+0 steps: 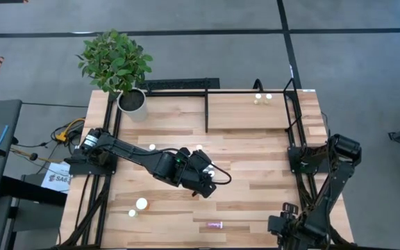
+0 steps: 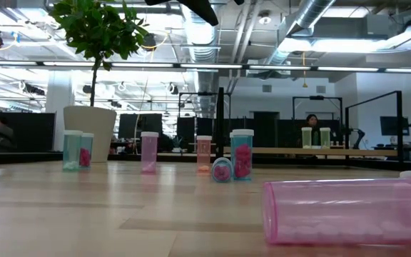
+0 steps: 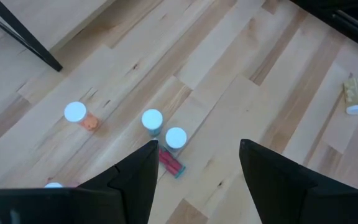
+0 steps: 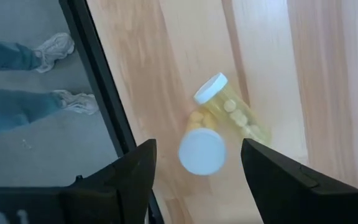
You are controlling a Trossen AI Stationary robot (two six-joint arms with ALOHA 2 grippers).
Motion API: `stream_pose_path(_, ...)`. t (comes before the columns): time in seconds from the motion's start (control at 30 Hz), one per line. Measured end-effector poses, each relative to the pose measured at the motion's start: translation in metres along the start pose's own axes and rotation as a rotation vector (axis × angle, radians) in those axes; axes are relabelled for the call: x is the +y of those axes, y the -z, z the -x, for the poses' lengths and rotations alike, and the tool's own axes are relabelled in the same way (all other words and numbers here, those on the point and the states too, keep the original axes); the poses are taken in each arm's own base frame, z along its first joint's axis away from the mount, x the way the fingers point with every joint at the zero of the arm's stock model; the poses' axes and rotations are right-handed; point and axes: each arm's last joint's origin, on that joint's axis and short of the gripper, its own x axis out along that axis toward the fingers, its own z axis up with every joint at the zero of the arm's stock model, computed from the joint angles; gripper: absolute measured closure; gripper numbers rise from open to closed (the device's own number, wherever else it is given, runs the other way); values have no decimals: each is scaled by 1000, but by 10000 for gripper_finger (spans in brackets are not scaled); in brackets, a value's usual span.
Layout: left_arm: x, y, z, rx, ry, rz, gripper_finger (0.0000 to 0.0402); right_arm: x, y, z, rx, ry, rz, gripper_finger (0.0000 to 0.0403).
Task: Pick and place medicine bottles onto shelf by color
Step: Put the yellow pill bottle on the shelf
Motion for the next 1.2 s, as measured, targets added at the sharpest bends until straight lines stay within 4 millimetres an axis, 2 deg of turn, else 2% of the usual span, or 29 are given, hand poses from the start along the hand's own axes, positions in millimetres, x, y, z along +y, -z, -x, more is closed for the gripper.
stream_pose_path(0.23, 0, 0, 0, 0, 0, -8, 191, 0, 1, 0, 3, 3, -36, 143)
stream_pose_path(0.4, 0, 0, 0, 0, 0, -16, 191, -5, 2, -10, 20, 8, -62, 143)
stream_pose_path(0.83, 0, 0, 0, 1, 0, -17, 191, -6, -2, -10, 29, 4, -50, 149)
stream_pose_path(0.97, 0, 0, 0, 1, 0, -17, 191, -5, -2, -10, 31, -3, -50, 184)
stream_pose_path(1.2, 0, 0, 0, 1, 0, -17, 191, -3, -2, -10, 28, -32, -48, 282)
